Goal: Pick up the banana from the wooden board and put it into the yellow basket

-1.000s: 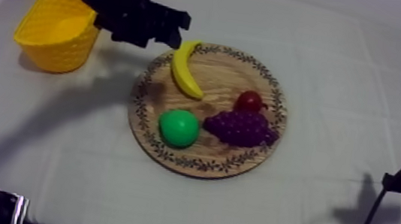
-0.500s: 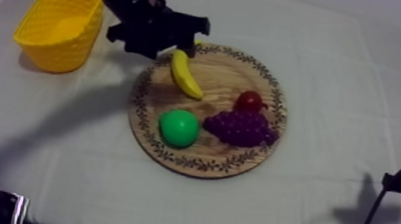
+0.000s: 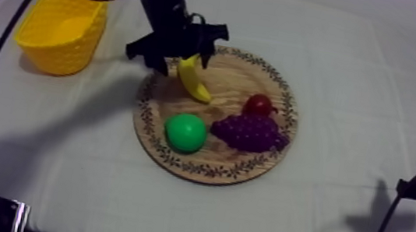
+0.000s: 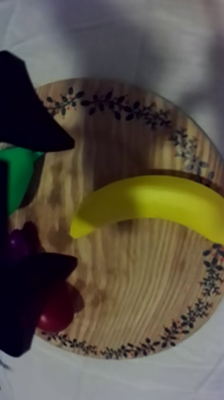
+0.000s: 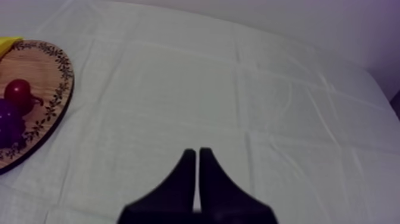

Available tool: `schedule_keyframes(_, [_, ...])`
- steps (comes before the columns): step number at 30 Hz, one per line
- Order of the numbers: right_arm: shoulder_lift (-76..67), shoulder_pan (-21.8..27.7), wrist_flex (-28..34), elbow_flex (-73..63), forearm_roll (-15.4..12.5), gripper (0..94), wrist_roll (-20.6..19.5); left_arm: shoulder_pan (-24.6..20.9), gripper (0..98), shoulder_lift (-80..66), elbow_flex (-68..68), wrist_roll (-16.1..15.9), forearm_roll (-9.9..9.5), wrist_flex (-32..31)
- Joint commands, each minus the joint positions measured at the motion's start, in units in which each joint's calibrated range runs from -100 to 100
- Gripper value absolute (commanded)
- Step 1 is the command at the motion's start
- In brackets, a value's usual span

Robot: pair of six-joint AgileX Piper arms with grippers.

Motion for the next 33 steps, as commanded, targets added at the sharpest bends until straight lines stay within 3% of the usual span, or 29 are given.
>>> schedule_keyframes(1, [0.0,0.0,0.0,0.0,0.0,0.3,0.0,-0.1,64.4,2.4,-2.4,-0.2,-0.06,1.3])
schedule_keyframes(15, [0.0,0.0,0.0,0.0,0.0,0.3,0.0,-1.5,59.8,14.2,-16.0,-3.5,0.05,12.0])
schedule_keyframes(25, [0.0,0.1,0.0,0.0,0.0,0.3,0.0,-2.1,39.0,17.5,-18.7,-3.7,-0.25,16.9])
schedule_keyframes(33, [0.0,0.1,0.0,0.0,0.0,0.3,0.0,-2.0,29.9,18.3,-19.8,-4.6,-0.1,17.0])
